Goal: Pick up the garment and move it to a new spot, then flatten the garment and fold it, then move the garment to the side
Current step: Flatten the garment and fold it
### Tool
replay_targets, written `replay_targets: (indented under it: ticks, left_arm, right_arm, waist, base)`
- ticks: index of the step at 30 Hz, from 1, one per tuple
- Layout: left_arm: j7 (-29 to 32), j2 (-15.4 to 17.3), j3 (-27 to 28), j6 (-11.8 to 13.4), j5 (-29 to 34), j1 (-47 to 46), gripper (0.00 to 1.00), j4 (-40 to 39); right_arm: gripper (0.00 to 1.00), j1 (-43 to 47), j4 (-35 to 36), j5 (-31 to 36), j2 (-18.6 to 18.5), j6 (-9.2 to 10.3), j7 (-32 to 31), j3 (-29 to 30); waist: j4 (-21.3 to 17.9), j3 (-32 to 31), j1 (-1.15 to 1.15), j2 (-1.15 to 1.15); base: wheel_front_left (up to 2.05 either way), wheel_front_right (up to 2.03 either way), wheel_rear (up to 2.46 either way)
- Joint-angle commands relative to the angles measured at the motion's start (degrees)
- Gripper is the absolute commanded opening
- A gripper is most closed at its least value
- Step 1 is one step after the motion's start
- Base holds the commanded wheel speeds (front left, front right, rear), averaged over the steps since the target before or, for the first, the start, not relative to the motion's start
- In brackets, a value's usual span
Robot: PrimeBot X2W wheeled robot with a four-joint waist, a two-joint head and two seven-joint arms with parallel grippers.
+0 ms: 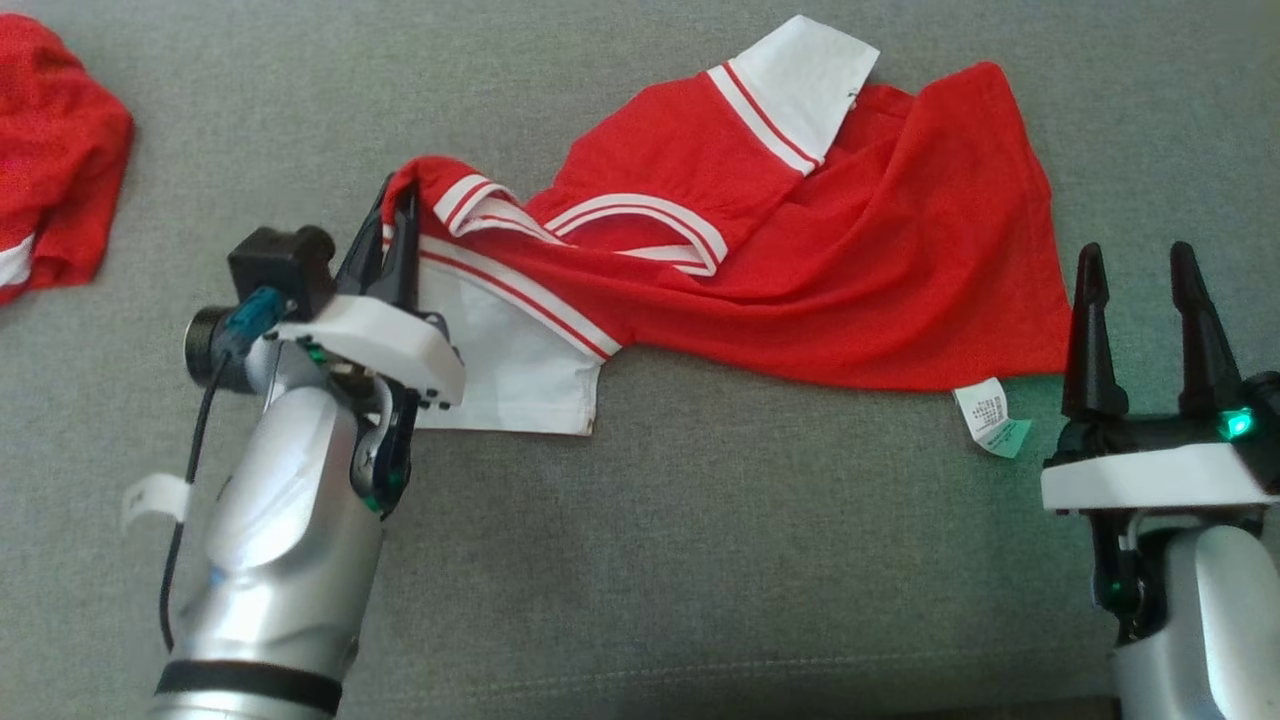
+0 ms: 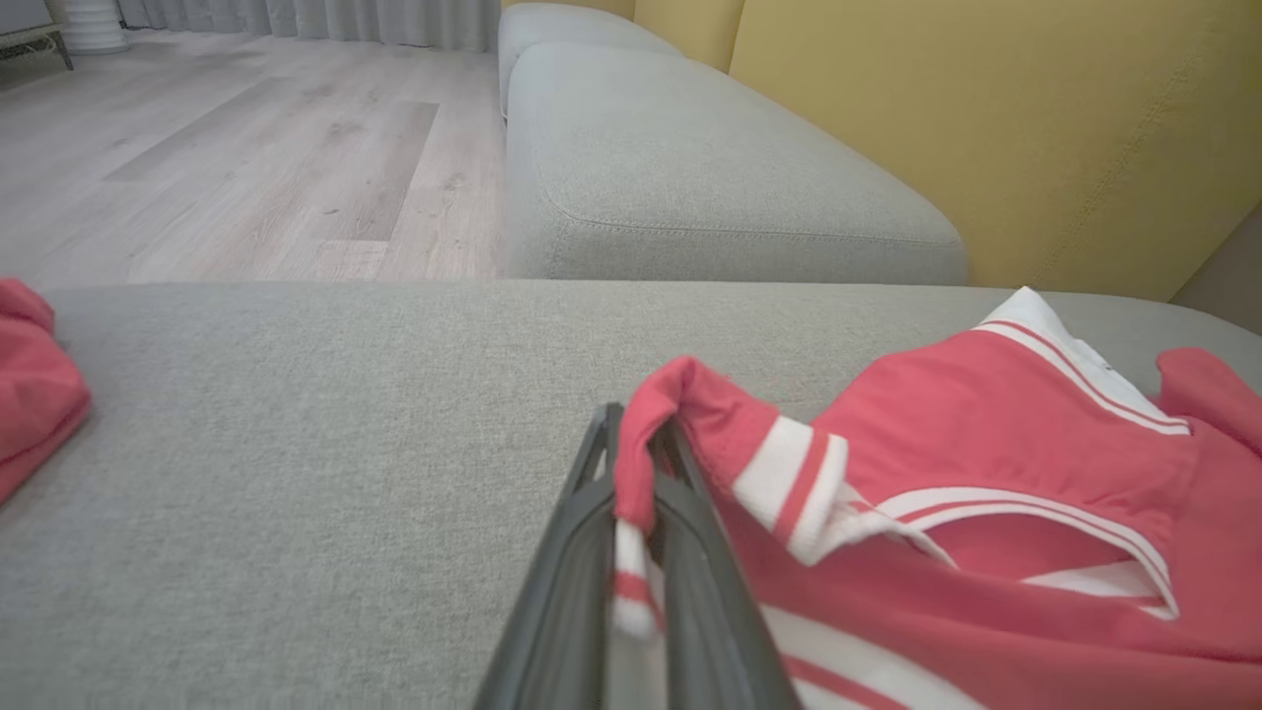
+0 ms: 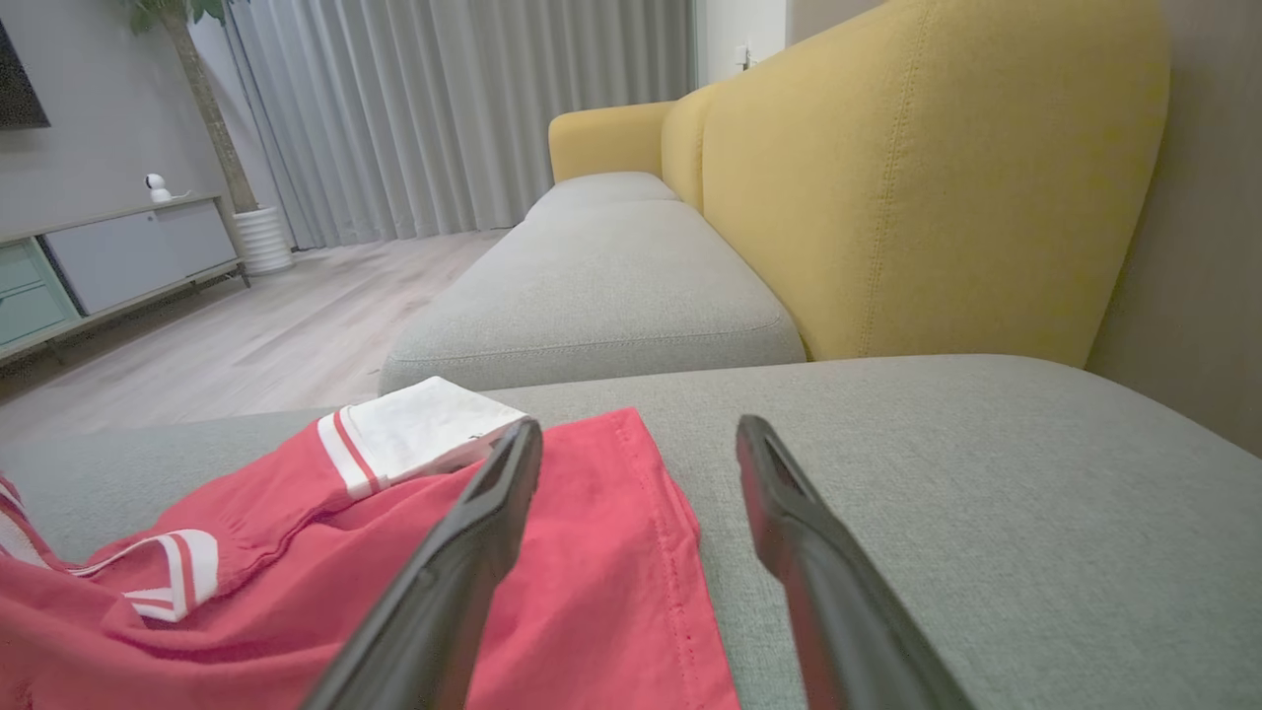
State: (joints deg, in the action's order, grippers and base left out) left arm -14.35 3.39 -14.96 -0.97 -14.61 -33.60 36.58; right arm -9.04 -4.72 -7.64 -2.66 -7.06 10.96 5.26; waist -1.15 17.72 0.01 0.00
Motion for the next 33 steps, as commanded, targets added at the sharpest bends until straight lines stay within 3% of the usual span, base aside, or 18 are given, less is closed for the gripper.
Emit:
replay_targets:
  ticks: [1,2,3,4,15,21,33]
  left_arm:
    - [-0.63,1.5,2.33,0.08,0.41,0.27,0.0,-2.12]
    - [-0.63,1.36,2.66,-0.18,0.35,0.75,0.22,-2.33]
    - [-0.63,1.23,3.0,-0.39,0.38,1.14,0.53,-2.57]
    - [-0.63,1.11,3.45,-0.49,0.41,1.52,1.0,-3.06]
    - [-0.64,-0.23,8.54,-2.45,-0.72,10.62,1.0,-13.77]
    - [-0.64,-0.47,8.69,-3.49,-4.14,18.39,1.0,-19.35]
    - [-0.64,-0.5,6.09,-0.56,-7.21,28.96,1.0,-21.56]
  right_arm:
    - [1.0,-1.23,1.55,0.04,-0.21,-0.43,0.67,-1.57]
    - [1.0,-1.35,1.34,0.04,-0.21,-0.43,0.75,-1.62]
    - [1.0,-1.44,1.12,0.03,-0.21,-0.43,0.84,-1.64]
    - [1.0,-1.51,0.89,0.02,-0.21,-0.43,0.92,-1.64]
    - [1.0,0.02,-2.44,-0.89,-0.21,-0.43,1.63,-1.28]
    - [1.0,1.2,-5.71,-2.03,-0.21,-0.43,2.45,-2.29]
    - [1.0,3.3,-13.02,-3.54,-0.21,-0.43,3.82,-6.05]
  waist:
    - [-0.12,0.21,-0.01,0.0]
    - [-0.1,0.24,-0.01,0.0]
    - [-0.05,0.22,-0.01,0.0]
    - [0.04,0.15,-0.01,0.0]
    - [2.29,-3.61,-0.01,0.0]
    - [3.67,-8.04,-0.01,0.0]
    - [4.92,-17.62,-0.01,0.0]
  base:
    - [0.0,0.0,0.0]
    - [0.0,0.0,0.0]
    - [0.0,0.0,0.0]
    - [0.0,0.0,0.0]
    - [0.0,0.0,0.0]
    - [0.0,0.0,0.0]
    - [0.0,0.0,0.0]
